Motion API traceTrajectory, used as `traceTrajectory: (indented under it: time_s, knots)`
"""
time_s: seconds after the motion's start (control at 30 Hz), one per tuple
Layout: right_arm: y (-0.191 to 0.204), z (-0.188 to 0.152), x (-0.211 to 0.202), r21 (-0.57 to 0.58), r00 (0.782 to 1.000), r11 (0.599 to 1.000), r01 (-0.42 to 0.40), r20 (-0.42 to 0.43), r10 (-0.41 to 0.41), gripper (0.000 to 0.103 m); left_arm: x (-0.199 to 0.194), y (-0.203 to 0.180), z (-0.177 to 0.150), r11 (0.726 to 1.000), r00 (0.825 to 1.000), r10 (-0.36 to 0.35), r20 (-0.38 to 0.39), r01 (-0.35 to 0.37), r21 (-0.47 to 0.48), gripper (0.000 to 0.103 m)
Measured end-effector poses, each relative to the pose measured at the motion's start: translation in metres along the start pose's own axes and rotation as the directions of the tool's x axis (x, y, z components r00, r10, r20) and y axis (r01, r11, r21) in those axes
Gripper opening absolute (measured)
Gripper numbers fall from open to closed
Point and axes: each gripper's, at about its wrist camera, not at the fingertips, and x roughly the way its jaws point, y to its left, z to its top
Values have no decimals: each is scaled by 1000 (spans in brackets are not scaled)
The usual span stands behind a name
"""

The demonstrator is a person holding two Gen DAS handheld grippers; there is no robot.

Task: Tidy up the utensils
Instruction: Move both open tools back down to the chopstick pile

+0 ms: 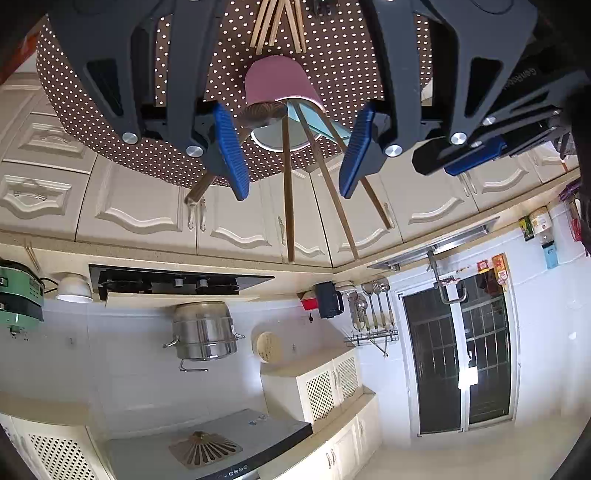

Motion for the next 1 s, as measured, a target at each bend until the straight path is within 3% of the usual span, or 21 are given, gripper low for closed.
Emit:
traceTrajectory:
  time_s: [0.27,0.43,0.57,0.6,0.67,0.77,0.83,0.93,1.0]
  knots:
    - [-13,-9,-31,-2,999,999,37,3,-37,52,-9,-3,-11,1000,998,-19,-64,20,5,51]
    - [-26,-26,-40,4,997,998,64,-48,-64,54,5,-10,-28,998,977,-65,-203,63,-13,51]
    - [-46,-47,-37,41,987,996,85,-137,-79,56,24,-19,-47,996,939,-87,-332,92,2,51]
    - [-50,-52,-37,49,984,995,90,-156,-82,56,32,-24,-55,996,923,-71,-379,86,22,51]
    - [-60,-65,-31,66,970,992,112,-226,-94,57,42,-30,-66,996,897,-54,-438,81,43,51]
    - [-72,-84,-22,82,942,987,136,-320,-103,57,61,-33,-85,995,844,-74,-532,97,15,51]
    - [-77,-95,-16,93,925,986,139,-369,-95,57,70,-35,-93,995,823,-80,-563,100,4,51]
    - [-84,-109,-10,115,904,985,129,-422,-69,57,84,-39,-105,996,788,-72,-612,94,4,37]
    - [-86,-115,-8,127,896,985,120,-441,-52,57,90,-40,-112,996,770,-66,-635,88,2,34]
